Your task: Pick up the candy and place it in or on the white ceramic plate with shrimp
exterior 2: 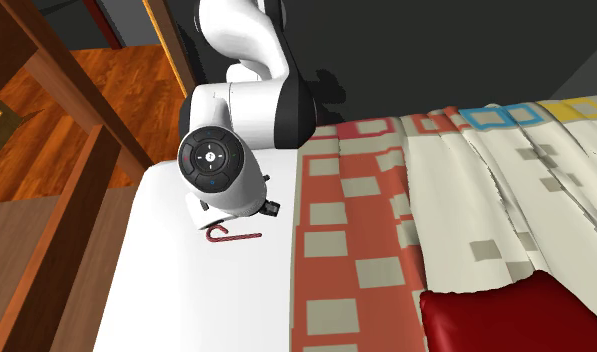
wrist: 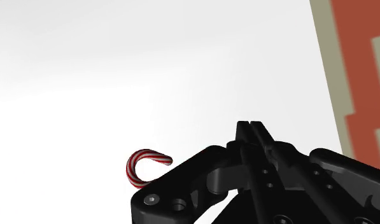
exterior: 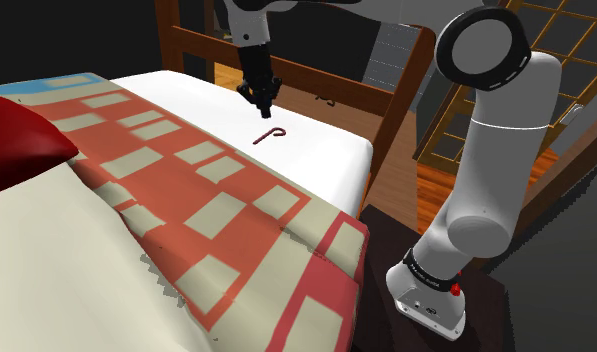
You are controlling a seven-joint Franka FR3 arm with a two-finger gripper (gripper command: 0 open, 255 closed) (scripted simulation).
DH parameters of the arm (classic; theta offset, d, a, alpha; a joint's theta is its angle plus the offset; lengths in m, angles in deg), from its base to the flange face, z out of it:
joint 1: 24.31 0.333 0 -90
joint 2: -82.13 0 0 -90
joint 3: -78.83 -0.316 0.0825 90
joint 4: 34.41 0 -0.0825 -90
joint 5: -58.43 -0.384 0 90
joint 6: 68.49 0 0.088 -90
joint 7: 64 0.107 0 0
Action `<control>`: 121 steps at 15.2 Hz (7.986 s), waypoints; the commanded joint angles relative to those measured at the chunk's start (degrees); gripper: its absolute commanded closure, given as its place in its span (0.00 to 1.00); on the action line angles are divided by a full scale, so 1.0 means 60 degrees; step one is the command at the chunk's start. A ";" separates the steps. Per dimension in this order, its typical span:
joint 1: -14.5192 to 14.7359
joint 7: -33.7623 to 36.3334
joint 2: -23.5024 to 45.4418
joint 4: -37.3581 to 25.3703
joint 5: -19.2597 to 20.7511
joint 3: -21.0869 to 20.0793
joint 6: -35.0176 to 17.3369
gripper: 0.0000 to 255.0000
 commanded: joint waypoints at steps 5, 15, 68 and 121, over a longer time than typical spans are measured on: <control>0.0000 0.0000 0.0000 0.0000 0.0000 0.0000 0.0000 0.00; -0.1503 -0.3758 -0.2458 0.5266 -0.0525 0.0773 -0.6141 0.00; -0.0712 -0.2291 -0.4640 0.6387 -0.0930 -0.0073 -0.5143 1.00; 0.1486 0.2352 -0.6276 0.8680 -0.2485 -0.3463 -0.6191 0.00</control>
